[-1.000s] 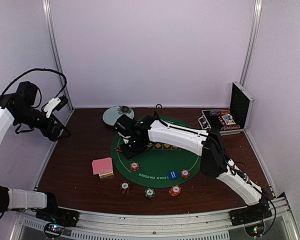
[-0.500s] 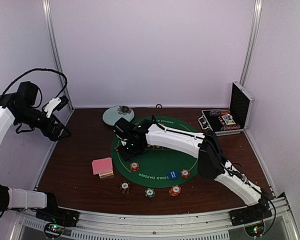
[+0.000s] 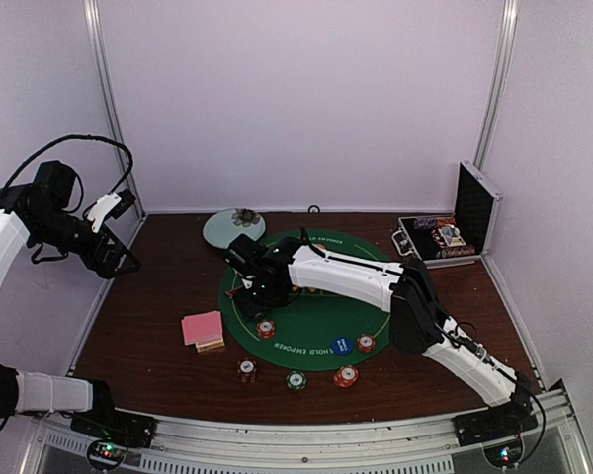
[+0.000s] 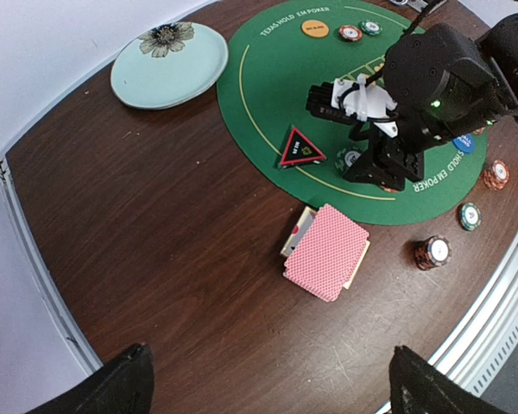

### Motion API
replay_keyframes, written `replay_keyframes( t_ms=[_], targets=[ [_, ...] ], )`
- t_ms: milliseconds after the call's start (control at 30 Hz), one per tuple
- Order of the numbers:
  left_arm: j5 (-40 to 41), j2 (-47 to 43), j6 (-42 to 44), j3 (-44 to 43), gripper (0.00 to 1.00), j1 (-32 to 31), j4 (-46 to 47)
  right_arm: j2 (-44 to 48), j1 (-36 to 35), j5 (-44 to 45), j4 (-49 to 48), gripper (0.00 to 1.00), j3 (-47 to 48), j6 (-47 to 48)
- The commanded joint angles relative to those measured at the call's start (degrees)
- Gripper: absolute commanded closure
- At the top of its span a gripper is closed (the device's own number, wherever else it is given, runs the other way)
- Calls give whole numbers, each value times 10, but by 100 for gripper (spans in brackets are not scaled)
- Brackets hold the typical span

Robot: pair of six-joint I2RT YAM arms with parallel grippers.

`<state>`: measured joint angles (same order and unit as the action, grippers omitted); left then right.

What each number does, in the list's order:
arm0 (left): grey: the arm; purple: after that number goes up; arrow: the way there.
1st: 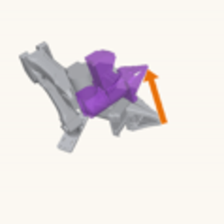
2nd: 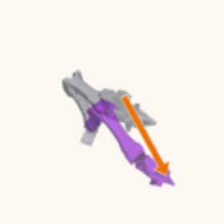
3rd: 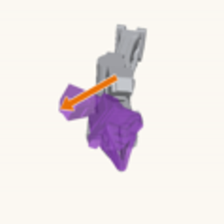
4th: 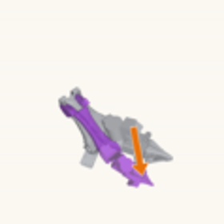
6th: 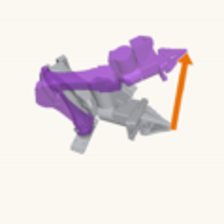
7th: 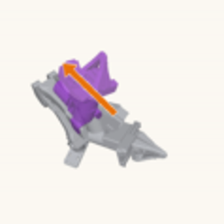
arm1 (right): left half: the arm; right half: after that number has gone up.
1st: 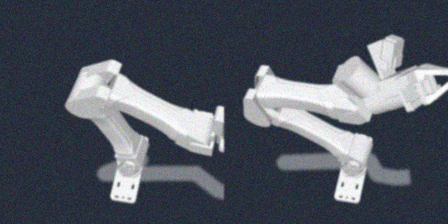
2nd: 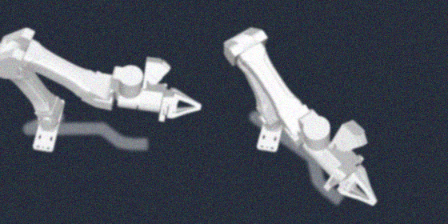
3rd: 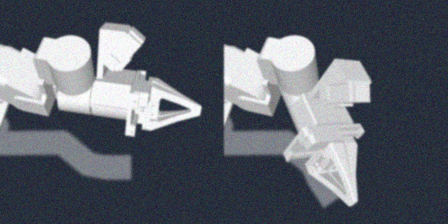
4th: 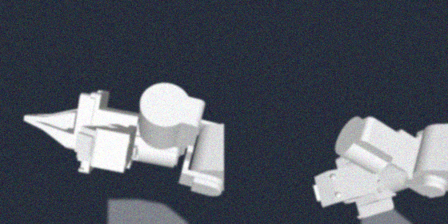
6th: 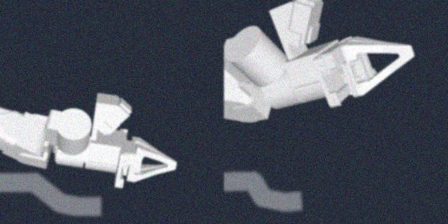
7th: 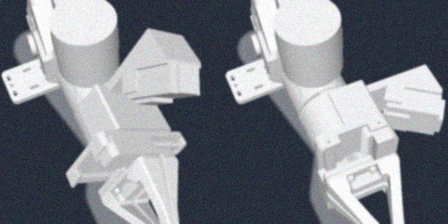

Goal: Distribute texas hold em gaming equipment

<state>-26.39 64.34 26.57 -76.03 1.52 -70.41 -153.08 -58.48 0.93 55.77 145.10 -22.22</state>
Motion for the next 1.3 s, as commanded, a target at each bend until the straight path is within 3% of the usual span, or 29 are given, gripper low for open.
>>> replay_keyframes(
  t_ms=[0, 300, 733, 900, 1267],
  targets=[
    [-11, 2, 7, -5, 2, 4, 6, 8, 4, 15, 3, 30, 19, 4],
    [-2, 5, 7, -17, 2, 4, 6, 100, 2, 19, 17, 29, -1, 11],
    [2, 1, 10, -14, 2, 4, 6, 333, -92, 41, 18, 10, -386, -5],
    [-1, 0, 6, -17, 2, 4, 5, 339, -134, 29, 9, 7, -462, -46],
    [3, -2, 6, -29, 3, 4, -4, 296, -150, 26, -9, 7, -480, -65]
  ],
)
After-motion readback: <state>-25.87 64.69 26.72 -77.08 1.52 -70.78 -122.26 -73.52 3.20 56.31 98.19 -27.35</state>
